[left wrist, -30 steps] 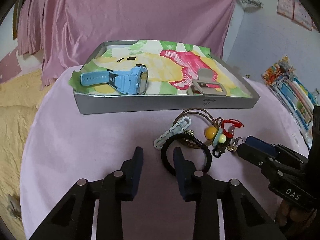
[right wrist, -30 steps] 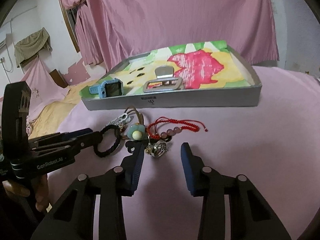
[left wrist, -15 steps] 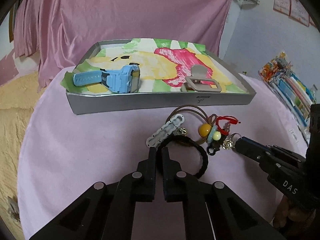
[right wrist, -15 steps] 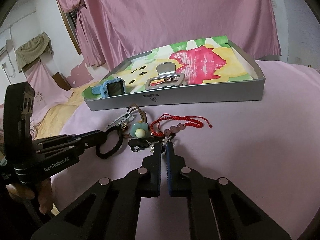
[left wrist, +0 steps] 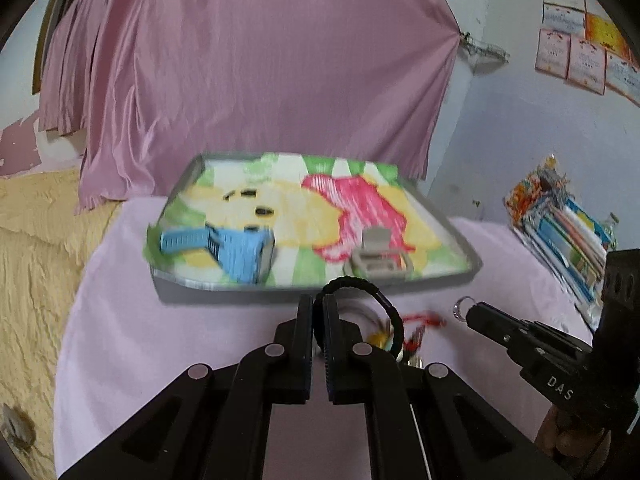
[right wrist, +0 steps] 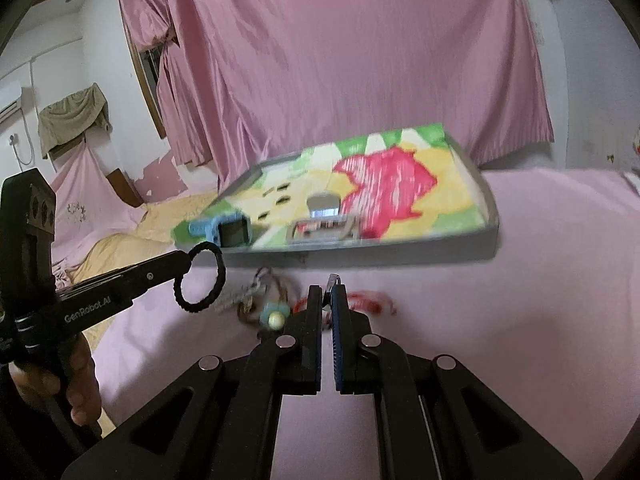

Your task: Organize jewelry

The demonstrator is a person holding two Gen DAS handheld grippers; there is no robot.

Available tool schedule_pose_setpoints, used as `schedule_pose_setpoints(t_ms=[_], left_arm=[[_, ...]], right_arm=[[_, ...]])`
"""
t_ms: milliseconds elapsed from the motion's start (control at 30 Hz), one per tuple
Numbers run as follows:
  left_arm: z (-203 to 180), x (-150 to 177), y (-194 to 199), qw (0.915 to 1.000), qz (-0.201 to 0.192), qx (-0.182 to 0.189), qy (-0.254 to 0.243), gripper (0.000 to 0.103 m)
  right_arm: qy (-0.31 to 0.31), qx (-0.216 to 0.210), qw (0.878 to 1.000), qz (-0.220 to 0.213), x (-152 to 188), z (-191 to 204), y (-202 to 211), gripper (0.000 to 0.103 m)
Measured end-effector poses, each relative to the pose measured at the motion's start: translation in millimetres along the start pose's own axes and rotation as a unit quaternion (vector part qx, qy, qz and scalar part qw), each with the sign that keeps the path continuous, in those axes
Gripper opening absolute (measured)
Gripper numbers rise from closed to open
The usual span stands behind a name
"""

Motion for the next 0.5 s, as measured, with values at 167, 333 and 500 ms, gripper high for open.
schedule_pose_setpoints(t_ms=[167,333,500], left_arm=[[1.2,-22.2,-20.7,0.9999,-0.011,-0.013,0.000,0.005],[-1.0,-34.3,-47.9,0.9996,0.003,-0.027,-0.008,0.005],[-3.4,-35.6,-72.3,0.9987,0.031,-0.038,-0.016,0.005]], right_arm=[[0.006,0.015,1.000,-0.006,-26.4,-12.9,-12.5,0.005],[-0.005,0.018,1.000,0.015,-42.8,-26.3,-38.3,0.005],[-0.003,0.023,0.999,0.047,-41.5,-32.9,-63.3,0.004]])
Point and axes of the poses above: each gripper's, at about its wrist camera, not at the fingertips, and y roughly against the way its jaws point, z to its left, x to its underside, the point moved 7 cm from there along -y, roughly the way its jaws point, and after that the axes turned 2 degrees about -z, right-handed, at the moved point
